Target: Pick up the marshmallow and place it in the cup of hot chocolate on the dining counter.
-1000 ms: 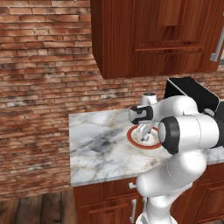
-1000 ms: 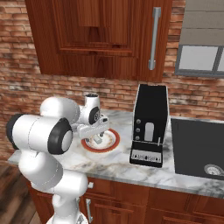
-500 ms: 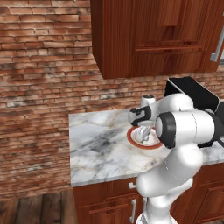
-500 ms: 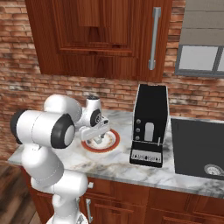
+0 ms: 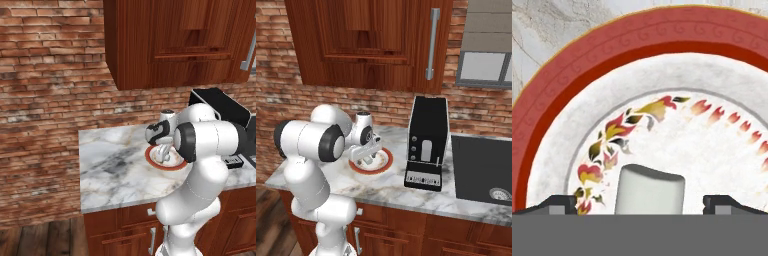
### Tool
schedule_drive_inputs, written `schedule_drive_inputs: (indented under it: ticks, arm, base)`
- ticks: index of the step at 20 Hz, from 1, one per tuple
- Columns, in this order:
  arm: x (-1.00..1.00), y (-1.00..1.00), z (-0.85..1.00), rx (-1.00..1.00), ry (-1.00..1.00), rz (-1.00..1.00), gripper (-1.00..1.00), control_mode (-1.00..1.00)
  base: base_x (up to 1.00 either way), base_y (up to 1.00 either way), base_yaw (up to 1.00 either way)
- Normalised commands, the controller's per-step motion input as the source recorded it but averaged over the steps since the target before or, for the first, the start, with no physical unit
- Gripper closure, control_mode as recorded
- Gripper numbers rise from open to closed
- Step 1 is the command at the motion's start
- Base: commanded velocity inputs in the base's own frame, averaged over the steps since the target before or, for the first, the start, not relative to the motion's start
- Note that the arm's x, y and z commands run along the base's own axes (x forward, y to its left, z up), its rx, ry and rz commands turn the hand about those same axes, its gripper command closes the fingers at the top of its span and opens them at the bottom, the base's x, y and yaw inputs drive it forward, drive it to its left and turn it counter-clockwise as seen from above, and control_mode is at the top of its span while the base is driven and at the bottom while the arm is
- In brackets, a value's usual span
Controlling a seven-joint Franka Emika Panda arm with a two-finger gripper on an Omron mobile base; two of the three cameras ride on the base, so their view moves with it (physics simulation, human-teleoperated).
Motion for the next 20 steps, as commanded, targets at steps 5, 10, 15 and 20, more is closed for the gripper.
schedule_drive_inputs:
  ticks: [5,10,15,20]
  arm:
    - [0.08,-0.06,-0.01,0.0,0.0,0.05,1.0,-1.0]
    - [0.0,-0.05,-0.02,0.01,0.0,0.04,1.0,-1.0]
    - [0.0,-0.11,-0.04,0.02,0.01,0.04,1.0,-1.0]
    - [-0.08,0.0,-0.02,0.02,0.0,0.01,1.0,-1.0]
  base:
    - [0.0,0.0,0.0]
    - [0.0,0.0,0.0]
    - [0.0,0.0,0.0]
    - [0.0,0.0,0.0]
